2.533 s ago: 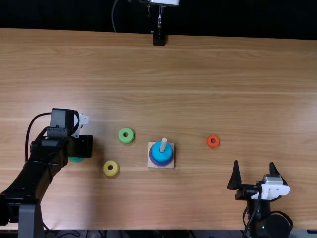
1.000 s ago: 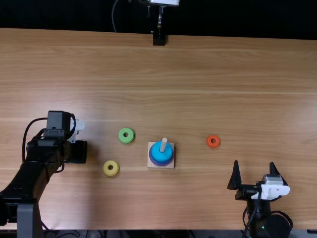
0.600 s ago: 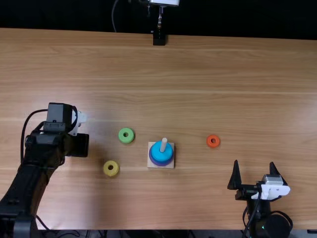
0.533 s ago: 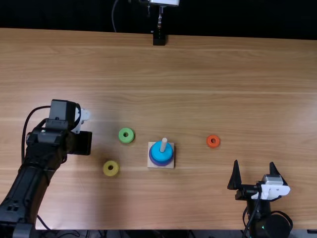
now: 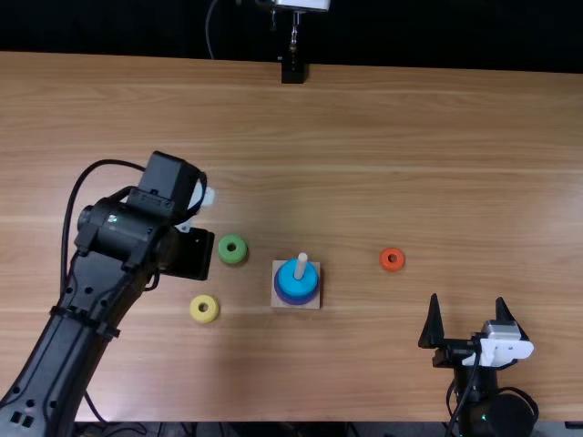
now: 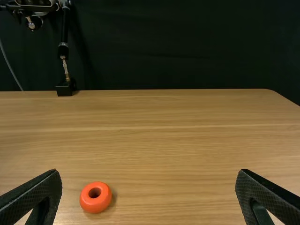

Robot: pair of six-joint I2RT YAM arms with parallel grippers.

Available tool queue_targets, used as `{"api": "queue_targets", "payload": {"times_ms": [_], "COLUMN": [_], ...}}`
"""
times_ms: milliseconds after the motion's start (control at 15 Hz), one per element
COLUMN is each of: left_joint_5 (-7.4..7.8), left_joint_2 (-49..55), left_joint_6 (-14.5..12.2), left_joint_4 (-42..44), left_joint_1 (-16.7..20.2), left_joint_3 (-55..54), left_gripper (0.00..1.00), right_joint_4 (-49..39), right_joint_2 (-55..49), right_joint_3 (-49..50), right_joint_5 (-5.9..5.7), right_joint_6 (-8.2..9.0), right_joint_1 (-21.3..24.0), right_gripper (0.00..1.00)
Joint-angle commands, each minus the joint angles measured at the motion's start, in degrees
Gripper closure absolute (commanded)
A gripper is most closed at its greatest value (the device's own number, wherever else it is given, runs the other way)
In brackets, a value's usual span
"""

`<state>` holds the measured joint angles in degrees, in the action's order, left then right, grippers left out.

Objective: Build the Hanoi tower: stack the rings onto the peg from bottom to top in this color order: purple, dark blue, light blue, dark green, light green, yellow, orange.

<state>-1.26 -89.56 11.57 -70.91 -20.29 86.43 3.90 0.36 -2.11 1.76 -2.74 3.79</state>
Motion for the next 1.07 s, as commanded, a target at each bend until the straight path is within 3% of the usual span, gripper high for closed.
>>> {"api": "queue_targets", "payload": {"times_ms": [0,200,667,1000], "left_joint_5": [-0.01,-0.01,-0.11,-0.11], "left_joint_2": [-3.17,-8.26,-17.40,-21.36], "left_joint_6": [1.72,4.99,12.90,15.43], "left_joint_4": [-1.96,-6.71,-7.34,-7.55], "left_joint_1": [-3.00,-7.74,-17.76,-21.54], "left_joint_3": [4.97,13.50,27.65,33.27], "left_gripper": [1.00,1.00,1.00,1.00], "right_joint_4": [0.06,0.06,0.06,0.06], "right_joint_2": [-0.36,-0.36,-0.36,-0.36], "right_joint_3": [0.88,0.88,0.88,0.88], "right_joint_5": [0.03,0.03,0.03,0.03], "right_joint_6": [-0.10,-0.10,-0.10,-0.10], "right_joint_1": [0.25,0.25,0.25,0.25], "right_gripper": [0.00,0.00,0.00,0.00]}}
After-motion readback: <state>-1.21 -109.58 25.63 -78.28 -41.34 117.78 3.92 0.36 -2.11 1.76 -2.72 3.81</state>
